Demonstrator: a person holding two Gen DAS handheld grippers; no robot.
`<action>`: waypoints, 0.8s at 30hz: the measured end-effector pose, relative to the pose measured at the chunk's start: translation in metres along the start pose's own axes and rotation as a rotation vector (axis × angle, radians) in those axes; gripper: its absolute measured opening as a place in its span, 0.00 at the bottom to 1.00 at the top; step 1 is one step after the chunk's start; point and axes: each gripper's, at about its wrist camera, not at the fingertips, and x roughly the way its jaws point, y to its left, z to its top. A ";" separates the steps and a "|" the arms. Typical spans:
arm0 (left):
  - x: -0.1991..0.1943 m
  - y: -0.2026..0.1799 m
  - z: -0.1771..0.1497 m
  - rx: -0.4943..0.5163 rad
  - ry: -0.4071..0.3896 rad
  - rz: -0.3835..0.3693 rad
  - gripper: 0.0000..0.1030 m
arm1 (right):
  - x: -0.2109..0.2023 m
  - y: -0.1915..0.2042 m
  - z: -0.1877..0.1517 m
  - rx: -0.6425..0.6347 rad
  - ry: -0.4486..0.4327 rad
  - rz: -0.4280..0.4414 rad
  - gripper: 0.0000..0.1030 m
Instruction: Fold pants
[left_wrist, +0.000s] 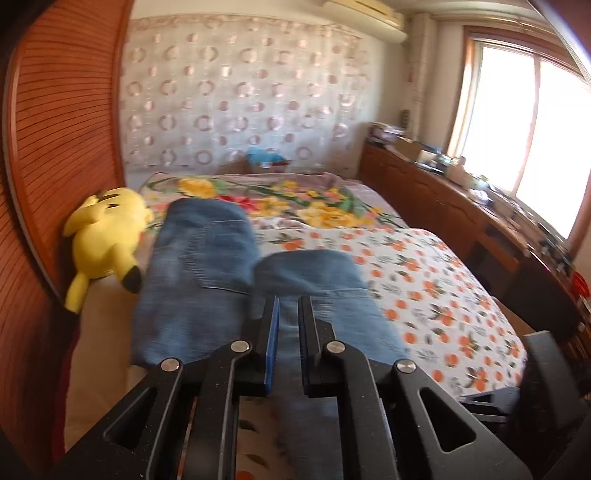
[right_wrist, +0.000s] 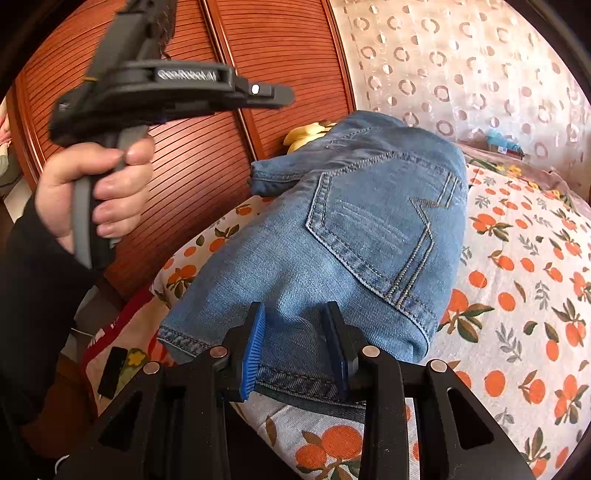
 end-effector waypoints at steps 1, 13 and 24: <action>0.003 -0.005 -0.001 0.009 0.004 -0.009 0.10 | 0.002 0.000 -0.001 0.002 0.001 0.004 0.33; 0.022 -0.031 -0.068 -0.021 0.122 -0.016 0.10 | -0.058 -0.032 -0.003 0.043 -0.089 -0.028 0.33; 0.037 -0.026 -0.103 -0.023 0.161 0.019 0.10 | -0.028 -0.042 -0.013 0.039 -0.039 -0.111 0.33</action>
